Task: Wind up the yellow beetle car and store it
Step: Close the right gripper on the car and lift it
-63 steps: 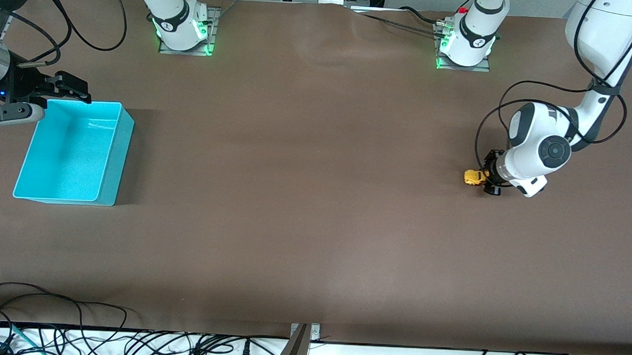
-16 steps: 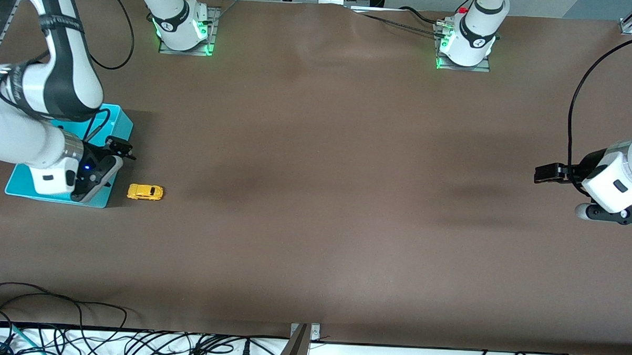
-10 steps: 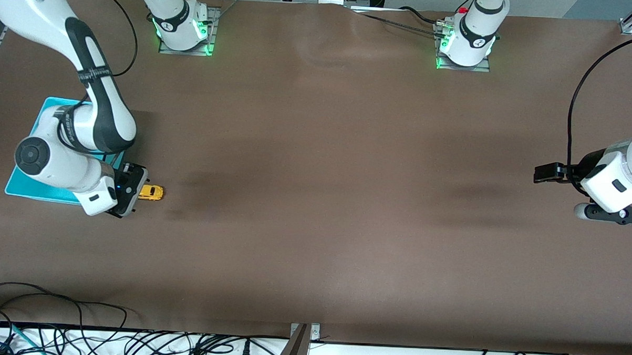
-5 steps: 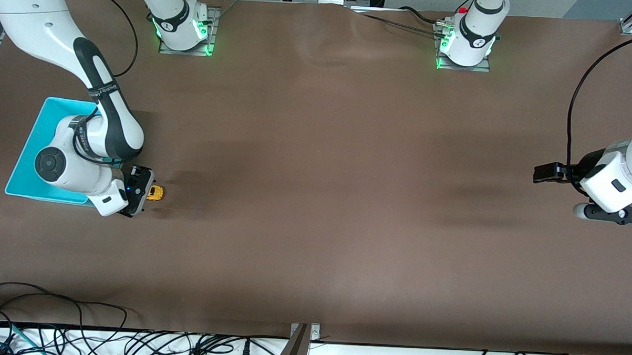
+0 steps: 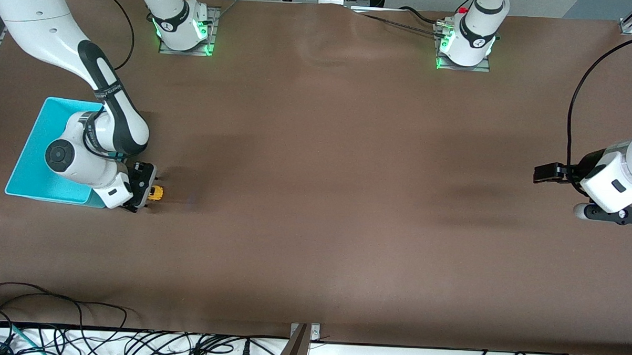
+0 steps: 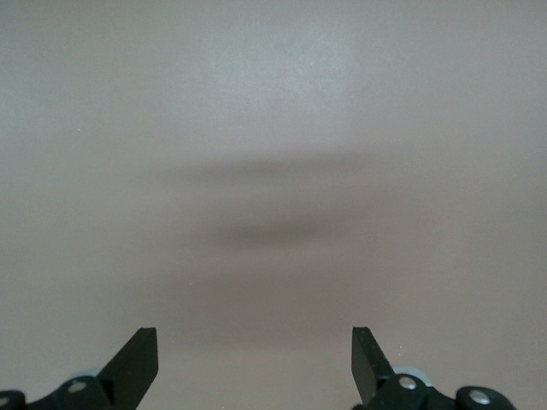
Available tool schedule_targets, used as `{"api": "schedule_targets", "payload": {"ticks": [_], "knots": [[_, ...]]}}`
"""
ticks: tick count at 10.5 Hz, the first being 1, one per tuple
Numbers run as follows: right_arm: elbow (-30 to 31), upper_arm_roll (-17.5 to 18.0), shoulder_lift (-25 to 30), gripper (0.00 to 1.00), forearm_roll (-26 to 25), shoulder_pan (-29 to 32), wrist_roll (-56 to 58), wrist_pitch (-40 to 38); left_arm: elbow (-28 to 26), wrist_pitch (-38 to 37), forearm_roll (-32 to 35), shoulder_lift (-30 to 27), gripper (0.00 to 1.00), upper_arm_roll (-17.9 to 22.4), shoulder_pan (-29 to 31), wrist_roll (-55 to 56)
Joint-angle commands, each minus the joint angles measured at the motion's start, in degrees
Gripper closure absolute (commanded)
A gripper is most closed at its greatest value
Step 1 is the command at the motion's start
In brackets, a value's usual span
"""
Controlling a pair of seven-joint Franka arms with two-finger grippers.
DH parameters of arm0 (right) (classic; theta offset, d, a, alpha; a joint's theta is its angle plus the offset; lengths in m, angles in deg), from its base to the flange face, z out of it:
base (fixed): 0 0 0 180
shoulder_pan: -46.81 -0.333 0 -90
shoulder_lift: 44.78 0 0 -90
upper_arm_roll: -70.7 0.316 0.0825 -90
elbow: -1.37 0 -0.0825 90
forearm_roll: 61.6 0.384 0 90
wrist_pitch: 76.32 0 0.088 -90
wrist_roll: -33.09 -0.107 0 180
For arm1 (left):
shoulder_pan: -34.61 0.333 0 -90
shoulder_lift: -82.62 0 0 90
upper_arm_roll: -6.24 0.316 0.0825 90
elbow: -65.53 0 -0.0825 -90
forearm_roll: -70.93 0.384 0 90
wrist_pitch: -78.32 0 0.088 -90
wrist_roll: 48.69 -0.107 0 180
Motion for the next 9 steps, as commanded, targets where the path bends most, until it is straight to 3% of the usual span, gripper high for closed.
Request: {"api": "schedule_targets", "payload": {"ticks": [1,2,4,7,9], "knots": [[1.7,1.2,4.6,0.66,-1.0,1.2,2.7,-2.9,1.2,-1.0,-0.4,0.5,0.0,0.3,-0.3,-1.3],[1.7,1.2,6.1,0.99,-1.0,1.2,2.8,-6.0,1.2,-1.0,-0.4,0.5,0.0,0.3,-0.4,-1.3],[1.8,1.3,8.5,1.0,-1.0,1.2,2.7,-8.7,1.2,-1.0,-0.4,0.6,0.0,0.3,-0.2,-1.3],[4.5,3.6,16.6,1.0,-0.9,1.2,2.2,-14.3,1.1,-1.0,-0.5,0.7,0.0,0.3,-0.3,-1.3],[5.7,3.6,20.7,1.0,-0.8,1.9,4.6,-22.5,1.1,-1.0,-0.5,0.7,0.0,0.3,-0.3,-1.3]]}}
